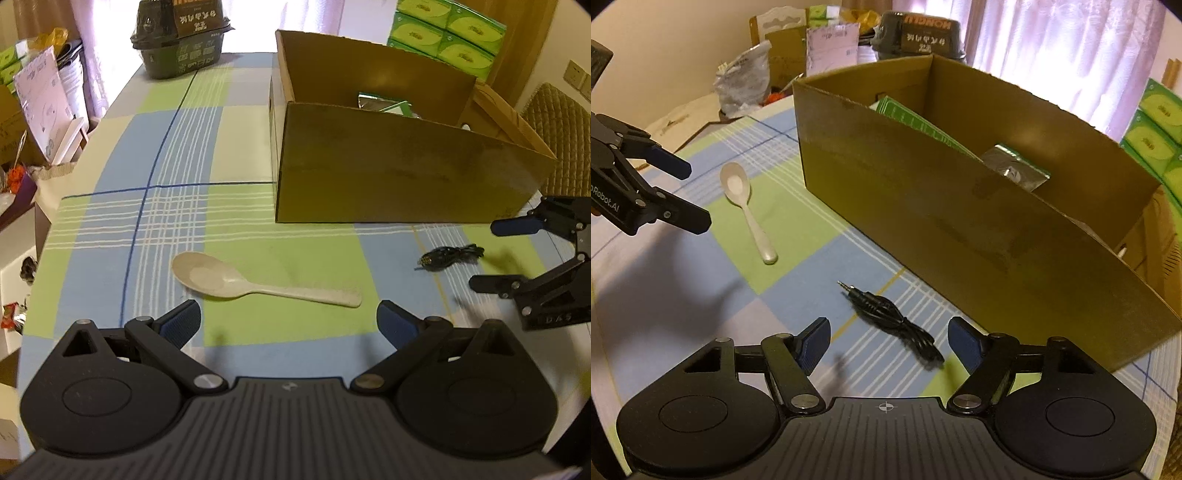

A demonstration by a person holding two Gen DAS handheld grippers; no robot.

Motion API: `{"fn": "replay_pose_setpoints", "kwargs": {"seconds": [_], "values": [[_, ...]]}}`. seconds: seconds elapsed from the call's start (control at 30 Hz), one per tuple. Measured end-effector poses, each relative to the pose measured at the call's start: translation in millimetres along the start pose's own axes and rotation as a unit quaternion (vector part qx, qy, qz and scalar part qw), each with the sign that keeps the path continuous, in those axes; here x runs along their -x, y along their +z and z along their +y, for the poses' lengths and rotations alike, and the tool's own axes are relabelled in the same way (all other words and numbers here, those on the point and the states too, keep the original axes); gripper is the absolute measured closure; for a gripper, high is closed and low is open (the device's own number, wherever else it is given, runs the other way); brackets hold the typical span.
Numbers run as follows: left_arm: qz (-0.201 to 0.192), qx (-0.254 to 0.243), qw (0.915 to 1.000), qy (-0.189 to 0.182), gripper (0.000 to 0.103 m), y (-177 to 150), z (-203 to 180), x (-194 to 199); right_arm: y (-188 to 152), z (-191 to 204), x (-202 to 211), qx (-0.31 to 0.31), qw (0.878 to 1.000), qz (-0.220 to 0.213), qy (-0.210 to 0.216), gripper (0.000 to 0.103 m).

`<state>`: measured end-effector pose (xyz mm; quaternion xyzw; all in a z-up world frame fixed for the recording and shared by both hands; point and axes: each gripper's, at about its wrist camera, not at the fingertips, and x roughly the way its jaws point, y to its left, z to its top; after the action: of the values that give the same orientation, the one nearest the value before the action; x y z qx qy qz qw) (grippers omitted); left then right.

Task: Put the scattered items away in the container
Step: 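Move both tools back toward the white spoon and black cable, then grasp the black audio cable with the right tool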

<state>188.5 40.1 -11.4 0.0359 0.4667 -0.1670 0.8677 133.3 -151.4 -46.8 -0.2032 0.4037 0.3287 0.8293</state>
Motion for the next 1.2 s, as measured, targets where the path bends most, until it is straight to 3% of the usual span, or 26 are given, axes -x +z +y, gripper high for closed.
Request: {"fn": "replay_pose_setpoints", "kwargs": {"seconds": [0.17,0.27,0.47,0.53,0.63,0.7,0.9,1.07,1.2], "values": [[-0.005,0.022,0.9998,0.0,0.003,3,-2,-9,6,-3,-16,0.02,1.0,0.008,0.004,0.026],[-0.008,0.028,0.9996,0.005,0.003,6,-2,-13,9,-5,-25,0.021,1.0,0.017,0.013,0.039],[-0.008,0.037,0.9992,0.014,0.003,6,2,-20,8,-7,-36,0.015,0.999,0.027,0.016,0.04],[-0.012,0.044,0.9988,0.02,0.003,6,7,-20,6,-8,-38,0.011,0.999,0.032,0.016,0.061],[-0.015,0.049,0.9983,0.027,0.003,6,19,-18,3,-7,-35,0.003,0.999,0.032,0.019,0.064],[-0.013,0.048,0.9982,0.034,0.003,7,26,-19,1,-7,-34,0.0,0.999,0.031,0.019,0.078],[-0.024,0.059,0.9976,0.027,0.003,13,47,-26,-2,-5,-28,-0.008,0.999,0.027,0.024,0.082],[-0.024,0.024,0.9993,0.015,0.004,20,52,-37,-7,-2,-22,-0.012,0.999,0.027,0.026,0.082],[-0.009,0.001,1.0,0.001,0.021,21,50,-45,-10,-2,-19,-0.019,0.999,0.026,0.024,0.082]]}}
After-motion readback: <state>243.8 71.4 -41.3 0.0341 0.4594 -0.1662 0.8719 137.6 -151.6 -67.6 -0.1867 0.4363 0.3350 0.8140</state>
